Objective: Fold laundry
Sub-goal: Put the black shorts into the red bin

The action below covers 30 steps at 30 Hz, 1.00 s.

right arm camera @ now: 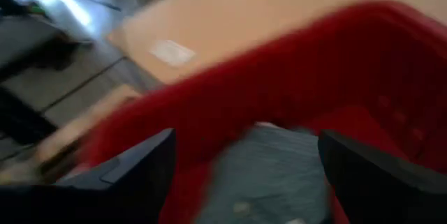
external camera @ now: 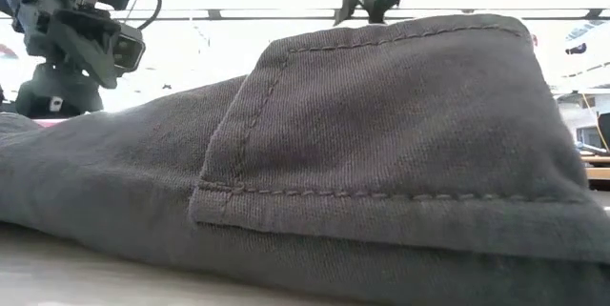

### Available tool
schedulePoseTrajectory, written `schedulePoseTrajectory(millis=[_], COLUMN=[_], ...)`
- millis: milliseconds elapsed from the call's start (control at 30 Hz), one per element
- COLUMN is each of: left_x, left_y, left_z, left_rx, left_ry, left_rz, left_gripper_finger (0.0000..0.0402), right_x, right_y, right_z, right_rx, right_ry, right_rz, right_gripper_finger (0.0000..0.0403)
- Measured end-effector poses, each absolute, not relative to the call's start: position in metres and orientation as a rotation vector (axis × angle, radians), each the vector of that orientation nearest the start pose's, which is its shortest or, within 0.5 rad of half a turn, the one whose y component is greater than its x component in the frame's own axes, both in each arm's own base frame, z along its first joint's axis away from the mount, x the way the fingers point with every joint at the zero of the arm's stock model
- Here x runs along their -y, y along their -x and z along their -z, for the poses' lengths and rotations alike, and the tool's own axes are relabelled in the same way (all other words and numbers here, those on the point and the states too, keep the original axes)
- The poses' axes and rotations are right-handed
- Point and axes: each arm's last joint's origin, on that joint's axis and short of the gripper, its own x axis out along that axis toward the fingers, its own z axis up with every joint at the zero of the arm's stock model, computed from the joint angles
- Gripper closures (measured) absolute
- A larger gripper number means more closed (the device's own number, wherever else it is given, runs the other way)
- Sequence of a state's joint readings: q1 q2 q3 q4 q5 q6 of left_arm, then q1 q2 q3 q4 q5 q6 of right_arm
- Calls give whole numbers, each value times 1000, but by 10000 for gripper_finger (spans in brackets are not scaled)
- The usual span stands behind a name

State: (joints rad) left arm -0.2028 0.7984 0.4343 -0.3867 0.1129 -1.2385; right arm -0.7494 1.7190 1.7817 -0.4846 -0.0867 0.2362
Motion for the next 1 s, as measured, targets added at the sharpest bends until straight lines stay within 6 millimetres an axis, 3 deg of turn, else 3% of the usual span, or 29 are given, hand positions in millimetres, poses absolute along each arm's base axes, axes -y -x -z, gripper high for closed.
schedulePoseTrajectory(millis=[167, 300, 400, 567, 700, 800, 867, 1000], left_x=[50, 63, 74, 90, 92, 93, 93, 90], left_y=[-160, -170, -183, -206, -214, -220, -220, -218], left_z=[-177, -157, -147, -138, -115, -107, -106, -103], left_rx=[-909, -994, -985, -890, -938, -929, -910, -886], left_ry=[1030, 1036, 1028, 1051, 1008, 982, 956, 875], left_rz=[-303, -374, -311, -181, -255, -256, -273, -296], left_gripper_finger=[199, 147, 113, 72, 60, 76, 112, 254], right_x=[182, 120, 82, 36, 13, 1, -3, -7], right_y=[-288, -295, -301, -305, -305, -305, -305, -307], right_z=[-433, -444, -444, -440, -439, -439, -440, -438], right_rx=[-346, -361, -370, -372, -355, -321, -308, -304], right_ry=[-365, -344, -345, -397, -449, -485, -500, -517], right_rz=[665, 669, 677, 692, 692, 711, 717, 717], right_gripper_finger=[78, 89, 93, 95, 95, 95, 97, 104])
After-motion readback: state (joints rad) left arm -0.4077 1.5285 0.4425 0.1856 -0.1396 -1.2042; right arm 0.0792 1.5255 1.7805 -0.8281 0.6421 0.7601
